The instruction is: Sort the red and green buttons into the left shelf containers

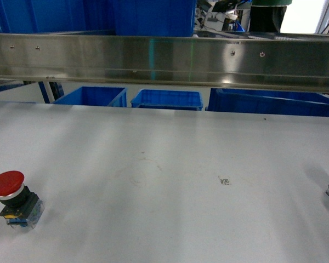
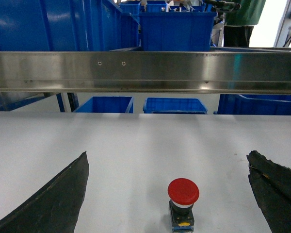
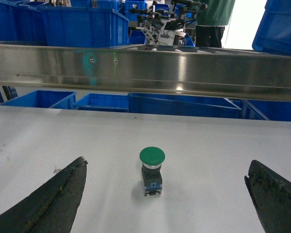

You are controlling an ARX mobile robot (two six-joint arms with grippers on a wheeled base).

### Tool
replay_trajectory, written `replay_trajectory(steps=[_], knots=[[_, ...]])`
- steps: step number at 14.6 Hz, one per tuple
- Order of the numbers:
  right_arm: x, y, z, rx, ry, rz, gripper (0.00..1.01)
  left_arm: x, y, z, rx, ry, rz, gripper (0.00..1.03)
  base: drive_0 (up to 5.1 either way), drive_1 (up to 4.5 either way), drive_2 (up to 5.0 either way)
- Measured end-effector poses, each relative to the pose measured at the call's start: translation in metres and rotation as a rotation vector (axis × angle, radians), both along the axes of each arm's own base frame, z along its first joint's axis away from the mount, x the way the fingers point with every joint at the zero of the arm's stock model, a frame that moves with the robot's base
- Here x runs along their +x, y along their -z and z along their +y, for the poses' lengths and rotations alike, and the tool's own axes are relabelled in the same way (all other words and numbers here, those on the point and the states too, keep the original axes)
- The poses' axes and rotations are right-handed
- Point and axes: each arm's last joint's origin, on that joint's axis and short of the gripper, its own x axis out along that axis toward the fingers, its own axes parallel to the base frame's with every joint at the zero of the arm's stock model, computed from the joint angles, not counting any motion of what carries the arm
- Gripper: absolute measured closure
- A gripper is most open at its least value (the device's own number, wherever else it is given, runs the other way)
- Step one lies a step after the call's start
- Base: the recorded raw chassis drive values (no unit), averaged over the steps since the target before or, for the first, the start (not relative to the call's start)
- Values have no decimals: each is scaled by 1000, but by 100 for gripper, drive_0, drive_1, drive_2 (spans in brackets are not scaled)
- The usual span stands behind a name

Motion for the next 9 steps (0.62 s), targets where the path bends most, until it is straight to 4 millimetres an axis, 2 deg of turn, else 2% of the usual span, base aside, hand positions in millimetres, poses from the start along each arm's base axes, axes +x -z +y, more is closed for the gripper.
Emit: replay_trajectory(steps=[9], knots=[[0, 0, 0, 0, 0, 0, 3, 0, 0, 0, 0, 0, 0, 5, 0, 0, 0]])
